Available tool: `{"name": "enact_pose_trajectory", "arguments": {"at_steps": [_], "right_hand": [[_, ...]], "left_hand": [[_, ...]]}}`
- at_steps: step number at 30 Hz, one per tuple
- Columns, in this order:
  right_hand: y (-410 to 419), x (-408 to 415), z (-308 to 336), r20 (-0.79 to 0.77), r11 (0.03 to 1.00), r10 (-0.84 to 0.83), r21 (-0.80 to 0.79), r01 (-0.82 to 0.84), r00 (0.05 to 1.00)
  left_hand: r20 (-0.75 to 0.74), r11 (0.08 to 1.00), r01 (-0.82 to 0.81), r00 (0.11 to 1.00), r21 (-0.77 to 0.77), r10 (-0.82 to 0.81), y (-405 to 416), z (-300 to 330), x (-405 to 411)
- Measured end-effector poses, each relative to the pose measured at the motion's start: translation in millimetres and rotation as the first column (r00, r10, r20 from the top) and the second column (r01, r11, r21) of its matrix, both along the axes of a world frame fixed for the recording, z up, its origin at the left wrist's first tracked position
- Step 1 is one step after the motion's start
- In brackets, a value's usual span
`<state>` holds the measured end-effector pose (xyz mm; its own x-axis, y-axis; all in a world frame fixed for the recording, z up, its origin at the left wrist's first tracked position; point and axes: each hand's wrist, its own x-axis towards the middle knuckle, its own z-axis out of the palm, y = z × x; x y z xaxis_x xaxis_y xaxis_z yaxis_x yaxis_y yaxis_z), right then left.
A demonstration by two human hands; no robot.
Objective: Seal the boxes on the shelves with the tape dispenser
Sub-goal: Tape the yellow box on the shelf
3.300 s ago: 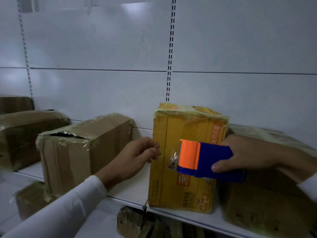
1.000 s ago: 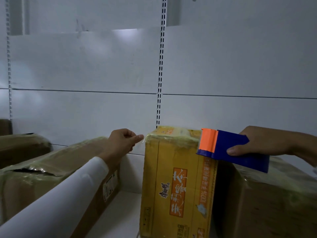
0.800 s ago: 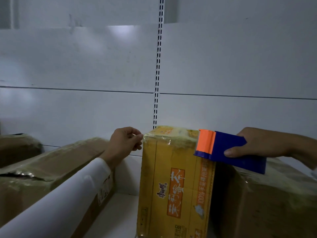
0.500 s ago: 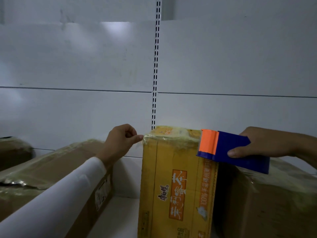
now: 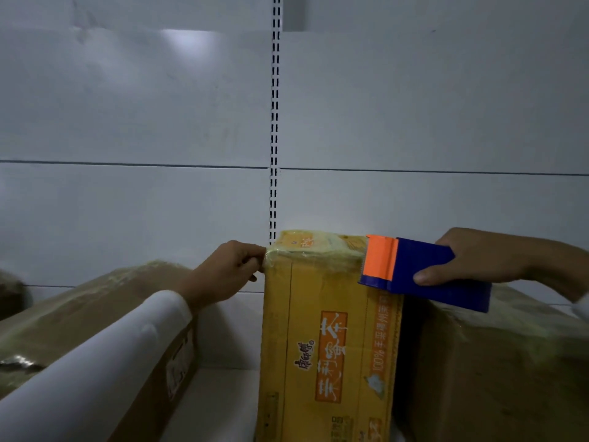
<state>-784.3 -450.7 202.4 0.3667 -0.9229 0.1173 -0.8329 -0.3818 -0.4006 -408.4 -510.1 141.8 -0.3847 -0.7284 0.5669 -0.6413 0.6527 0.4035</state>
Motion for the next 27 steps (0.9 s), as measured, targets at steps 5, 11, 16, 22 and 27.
{"name": "enact_pose_trajectory", "arguments": {"at_steps": [5,11,16,22,27], "right_hand": [[2,-1,1,-0.018,1.000,0.006,-0.001,-0.006,1.000],[-1,-6,9,-0.041,0.998,0.057,0.027,-0.056,0.998],[-10,-14,9,-0.023,0.993,0.111,0.053,-0.110,0.994],[-15,-31,12,-0.061,0.983,0.173,0.065,-0.169,0.983],[-11,-68,19,-0.056,0.988,0.119,0.105,-0.113,0.991]], "left_hand": [[-0.127,0.956,-0.253,0.964,-0.148,0.235,-1,9,-4],[0.403,0.889,0.028,0.898,-0.456,0.179,17,24,-61],[0.547,0.861,-0.066,0.747,-0.504,0.377,-3,16,-83],[0.499,0.796,-0.027,0.766,-0.605,0.405,-7,9,-84],[0.484,0.793,-0.019,0.783,-0.608,0.390,-10,10,-84]]}}
